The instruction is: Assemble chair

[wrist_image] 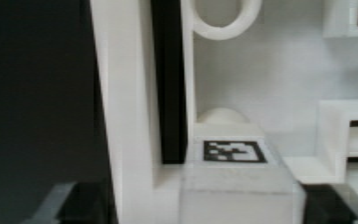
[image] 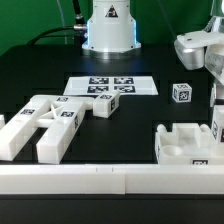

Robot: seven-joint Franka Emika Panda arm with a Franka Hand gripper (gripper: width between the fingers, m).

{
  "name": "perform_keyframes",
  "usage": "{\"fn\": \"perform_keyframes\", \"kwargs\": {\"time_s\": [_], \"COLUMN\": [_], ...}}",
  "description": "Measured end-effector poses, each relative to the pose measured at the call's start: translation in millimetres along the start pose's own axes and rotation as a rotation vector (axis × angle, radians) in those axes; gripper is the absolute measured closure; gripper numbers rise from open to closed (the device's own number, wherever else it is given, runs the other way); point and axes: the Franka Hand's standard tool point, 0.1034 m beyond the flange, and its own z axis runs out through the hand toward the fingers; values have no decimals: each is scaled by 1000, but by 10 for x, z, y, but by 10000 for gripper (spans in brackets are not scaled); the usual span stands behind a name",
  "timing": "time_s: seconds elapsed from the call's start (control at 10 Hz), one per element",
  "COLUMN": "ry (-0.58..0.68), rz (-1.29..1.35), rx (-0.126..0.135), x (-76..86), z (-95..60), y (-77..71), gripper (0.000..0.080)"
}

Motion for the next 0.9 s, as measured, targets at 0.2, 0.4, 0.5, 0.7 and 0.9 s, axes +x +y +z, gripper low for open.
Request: {"fn": "perform_keyframes", "kwargs": {"time_s": [0.2, 0.4, 0.5, 0.7, 0.9], "ry": [0, 0, -5, -31, -40], "rz": [29, 72, 177, 392, 502], "rx": [-1, -1, 5, 22, 19], "x": [-7, -12, -31, -151, -206], "z": [-4, -5, -8, -8, -10], "y": [5, 8, 3, 0, 14], "gripper": [507, 507, 507, 507, 505]}}
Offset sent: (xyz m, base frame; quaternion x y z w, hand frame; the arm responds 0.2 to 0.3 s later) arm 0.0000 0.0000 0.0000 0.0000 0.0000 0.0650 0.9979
